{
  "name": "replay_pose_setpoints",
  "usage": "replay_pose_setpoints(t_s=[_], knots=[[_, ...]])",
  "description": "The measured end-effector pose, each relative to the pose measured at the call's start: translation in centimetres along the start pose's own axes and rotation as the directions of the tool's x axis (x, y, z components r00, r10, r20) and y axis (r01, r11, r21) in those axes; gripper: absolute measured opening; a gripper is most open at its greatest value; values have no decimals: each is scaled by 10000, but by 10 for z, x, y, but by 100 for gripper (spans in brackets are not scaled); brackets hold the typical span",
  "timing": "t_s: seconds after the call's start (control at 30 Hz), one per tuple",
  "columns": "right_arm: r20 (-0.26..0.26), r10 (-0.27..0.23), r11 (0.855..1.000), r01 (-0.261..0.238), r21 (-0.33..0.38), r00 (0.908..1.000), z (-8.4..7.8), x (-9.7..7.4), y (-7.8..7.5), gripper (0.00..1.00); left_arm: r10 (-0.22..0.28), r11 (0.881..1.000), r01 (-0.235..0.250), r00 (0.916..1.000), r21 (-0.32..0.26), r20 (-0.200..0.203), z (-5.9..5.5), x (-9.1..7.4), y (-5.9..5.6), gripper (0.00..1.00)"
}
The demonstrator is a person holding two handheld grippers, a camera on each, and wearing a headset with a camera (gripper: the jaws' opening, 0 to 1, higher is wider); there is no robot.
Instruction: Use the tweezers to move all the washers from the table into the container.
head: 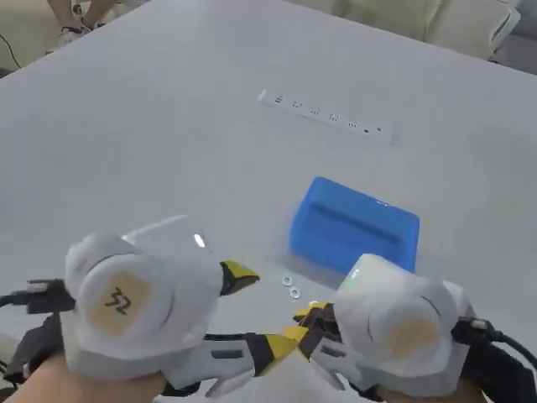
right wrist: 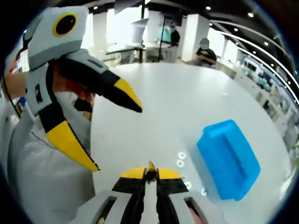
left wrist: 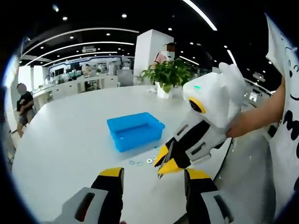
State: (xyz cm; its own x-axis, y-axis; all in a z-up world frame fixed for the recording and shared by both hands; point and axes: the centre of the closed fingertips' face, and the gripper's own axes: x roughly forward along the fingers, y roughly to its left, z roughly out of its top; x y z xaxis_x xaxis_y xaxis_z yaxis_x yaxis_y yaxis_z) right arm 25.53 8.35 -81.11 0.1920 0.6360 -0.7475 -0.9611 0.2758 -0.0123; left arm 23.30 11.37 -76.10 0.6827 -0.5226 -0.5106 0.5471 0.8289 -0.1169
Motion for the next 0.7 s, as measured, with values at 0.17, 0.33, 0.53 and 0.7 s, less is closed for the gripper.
replay_pose_setpoints(t_s=[0.17, 0.33, 0.53, 0.7], knots=[[290, -496, 9965, 475, 687, 9983, 9, -6, -25, 4, 1672, 9832, -1642, 9854, 797, -315, -9, -21, 20, 70], [548, -774, 9890, 697, 1307, 9955, 19, 1, -49, 4, 3315, 9430, -3319, 9433, 261, 187, -6, -32, 42, 71], [730, -826, 9856, 706, 1535, 9939, 32, 11, -59, 4, 3927, 9175, -3925, 9196, 646, 105, -10, -29, 54, 84], [724, -806, 9878, 699, 1392, 9941, 36, 24, -63, 4, 3966, 9158, -3959, 9180, 671, 37, -11, -30, 55, 89]])
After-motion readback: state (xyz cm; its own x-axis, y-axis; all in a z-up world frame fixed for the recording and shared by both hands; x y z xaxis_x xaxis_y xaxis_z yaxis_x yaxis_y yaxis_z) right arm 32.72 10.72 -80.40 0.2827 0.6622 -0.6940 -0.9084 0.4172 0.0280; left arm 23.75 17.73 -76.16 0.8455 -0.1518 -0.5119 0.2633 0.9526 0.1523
